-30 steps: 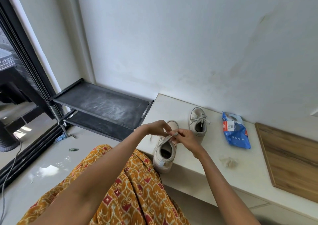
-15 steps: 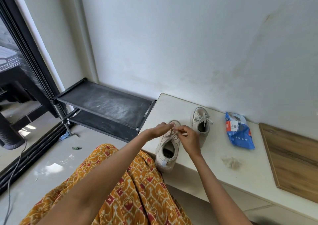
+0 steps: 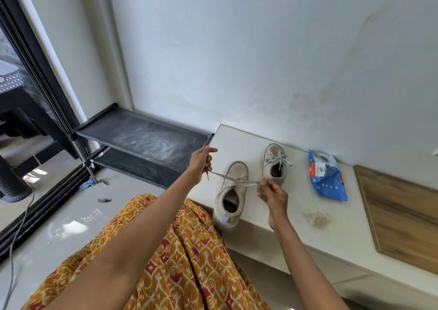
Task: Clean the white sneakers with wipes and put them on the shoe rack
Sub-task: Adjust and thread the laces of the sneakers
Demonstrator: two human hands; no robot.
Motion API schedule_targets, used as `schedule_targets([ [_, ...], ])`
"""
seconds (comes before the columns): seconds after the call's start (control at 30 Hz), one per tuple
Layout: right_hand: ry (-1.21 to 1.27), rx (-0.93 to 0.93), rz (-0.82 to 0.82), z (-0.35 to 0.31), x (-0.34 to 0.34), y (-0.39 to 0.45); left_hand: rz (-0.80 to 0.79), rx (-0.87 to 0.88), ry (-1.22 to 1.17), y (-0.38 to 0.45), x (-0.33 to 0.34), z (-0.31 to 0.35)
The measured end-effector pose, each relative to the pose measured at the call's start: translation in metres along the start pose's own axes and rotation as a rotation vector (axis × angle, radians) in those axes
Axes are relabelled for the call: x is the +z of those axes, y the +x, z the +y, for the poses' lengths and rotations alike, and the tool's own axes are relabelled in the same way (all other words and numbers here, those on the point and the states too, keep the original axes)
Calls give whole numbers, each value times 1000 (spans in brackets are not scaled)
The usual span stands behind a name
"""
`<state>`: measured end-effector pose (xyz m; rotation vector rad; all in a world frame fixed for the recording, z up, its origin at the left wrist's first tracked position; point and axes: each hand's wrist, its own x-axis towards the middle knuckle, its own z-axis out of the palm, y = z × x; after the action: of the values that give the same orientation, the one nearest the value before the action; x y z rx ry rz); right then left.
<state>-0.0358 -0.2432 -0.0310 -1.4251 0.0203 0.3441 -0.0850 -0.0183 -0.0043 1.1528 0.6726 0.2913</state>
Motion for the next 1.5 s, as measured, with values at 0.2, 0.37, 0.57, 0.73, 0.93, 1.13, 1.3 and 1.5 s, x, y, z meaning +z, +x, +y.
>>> schedule_targets([
  [0.2,267,187,174,8,-11,-4,-53,-26,402,0,-23,-25],
  [0.37,434,166,151,-12,-19,5,-198,118,1093,2,-6,-26],
  [0.57,-698,280,-126,-20,-14,27,-78,347,1765,-5,21,-17],
  [0.73,-1278,-42,-120,-37,6,19,-523,496,1502,-11,39,-3],
  [0.93,-1029,-93,-600,-31,23,10,-630,456,1475,-10,34,-1],
  [1.13,-810,-24,-526,-22,20,3,-554,536,1528,-10,33,-8],
  [1.3,-290,141,-301,-22,19,5,-661,372,1450,-2,35,-12],
  [1.5,582,146,-23,-49,22,22,-691,210,1145,1,19,-4],
])
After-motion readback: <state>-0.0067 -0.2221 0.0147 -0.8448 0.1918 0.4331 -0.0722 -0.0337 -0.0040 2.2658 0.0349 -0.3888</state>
